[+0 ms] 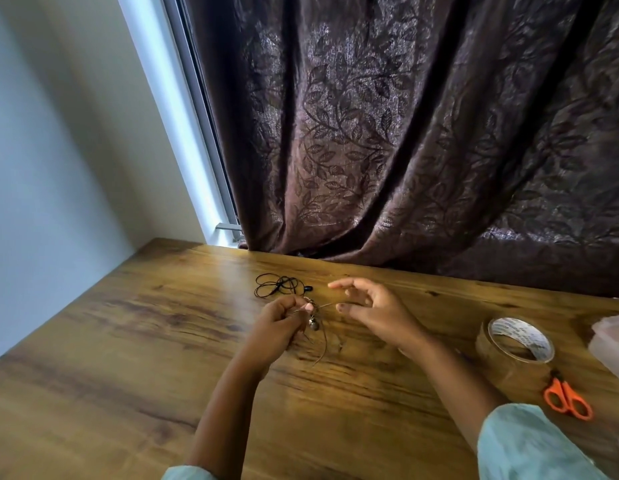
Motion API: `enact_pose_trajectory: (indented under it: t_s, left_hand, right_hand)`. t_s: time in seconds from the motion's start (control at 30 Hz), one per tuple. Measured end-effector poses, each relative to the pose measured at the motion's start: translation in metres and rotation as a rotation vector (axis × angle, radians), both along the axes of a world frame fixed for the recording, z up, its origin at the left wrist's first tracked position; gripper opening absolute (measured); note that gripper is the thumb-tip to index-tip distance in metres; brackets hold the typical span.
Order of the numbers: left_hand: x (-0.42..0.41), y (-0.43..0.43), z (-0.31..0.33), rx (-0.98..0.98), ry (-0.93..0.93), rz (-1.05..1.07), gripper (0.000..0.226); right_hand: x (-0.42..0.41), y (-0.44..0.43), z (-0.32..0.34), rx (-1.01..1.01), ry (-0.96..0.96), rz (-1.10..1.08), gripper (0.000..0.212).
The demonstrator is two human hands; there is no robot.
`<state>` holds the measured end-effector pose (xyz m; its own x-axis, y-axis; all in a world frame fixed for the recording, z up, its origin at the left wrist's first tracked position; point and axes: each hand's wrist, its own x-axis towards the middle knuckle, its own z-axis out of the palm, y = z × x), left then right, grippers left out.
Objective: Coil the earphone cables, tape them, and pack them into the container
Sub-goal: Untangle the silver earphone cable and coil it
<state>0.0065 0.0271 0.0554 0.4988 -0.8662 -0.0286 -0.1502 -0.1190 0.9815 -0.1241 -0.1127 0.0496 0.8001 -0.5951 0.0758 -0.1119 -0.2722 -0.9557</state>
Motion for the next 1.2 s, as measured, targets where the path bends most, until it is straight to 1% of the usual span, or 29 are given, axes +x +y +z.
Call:
enact_pose_trajectory:
  t_s: [0.07,0.1,0.13,0.2,0.23,0.37,0.47,0.57,0.63,0.7,0.73,0.8,0.87,0.93,0.97,1.03,1.13,1.2]
  left_hand:
    - [-0.001,0.000,0.000,0.002,-0.021,0.020,0.017]
    - [-0.001,-0.001,0.000,-0.010,-0.024,0.022,0.017]
    - [-0.001,-0.001,-0.001,-0.023,-0.026,0.023,0.017]
    - [-0.002,-0.001,-0.001,-0.047,-0.020,0.025,0.016]
    - [-0.003,-0.001,-0.002,-0.059,-0.013,0.024,0.014]
    - [-0.005,0.000,-0.008,-0.123,0.026,0.006,0.008]
    - [-0.005,0.001,-0.010,-0.166,0.045,-0.053,0.016]
    - [-0.009,-0.002,-0.008,-0.161,0.054,-0.100,0.027]
    - [-0.011,-0.003,-0.009,-0.168,0.077,-0.080,0.025]
    - [-0.010,-0.004,-0.011,-0.195,0.093,-0.039,0.018]
    - [-0.010,-0.003,-0.011,-0.210,0.100,-0.034,0.019]
    - [-0.010,-0.003,-0.011,-0.237,0.132,-0.053,0.029]
    - [-0.009,-0.003,-0.011,-0.281,0.172,-0.092,0.042]
    - [-0.007,-0.004,-0.012,-0.303,0.204,-0.122,0.058]
    - [-0.005,-0.004,-0.012,-0.304,0.217,-0.126,0.059]
    - [-0.004,-0.004,-0.014,-0.309,0.204,-0.083,0.044]
    - [-0.002,-0.005,-0.017,-0.302,0.082,0.003,0.019]
    - [0.000,-0.005,-0.020,-0.275,0.021,0.005,0.015]
  right_hand:
    - [0.001,0.004,0.009,0.036,-0.066,0.109,0.039]
    - [0.002,0.007,0.012,0.018,-0.067,0.144,0.037]
    - [0.004,0.010,0.012,-0.029,-0.051,0.145,0.030]
    - [0.009,0.013,0.008,-0.139,-0.021,0.074,0.016]
    - [0.010,0.014,0.005,-0.160,-0.021,0.043,0.014]
    - [0.008,0.012,-0.002,-0.087,-0.024,0.059,0.009]
    - [0.006,0.012,-0.003,0.001,-0.036,0.078,0.012]
    - [0.006,0.012,-0.004,-0.062,-0.037,0.070,0.015]
    - [0.006,0.013,-0.005,-0.075,-0.051,0.055,0.017]
    - [0.007,0.013,-0.008,-0.033,-0.071,0.040,0.017]
    - [0.008,0.013,-0.009,-0.007,-0.074,0.033,0.018]
    - [0.007,0.013,-0.009,0.052,-0.061,0.071,0.024]
    - [0.005,0.015,-0.007,0.120,-0.054,0.158,0.032]
    - [0.005,0.017,-0.005,0.086,-0.059,0.165,0.024]
    - [0.006,0.018,-0.005,0.042,-0.068,0.141,0.019]
    - [0.007,0.019,-0.005,0.016,-0.094,0.082,0.016]
    - [0.004,0.017,-0.001,0.074,-0.114,-0.010,0.012]
    - [0.002,0.016,0.004,0.142,-0.103,-0.037,0.011]
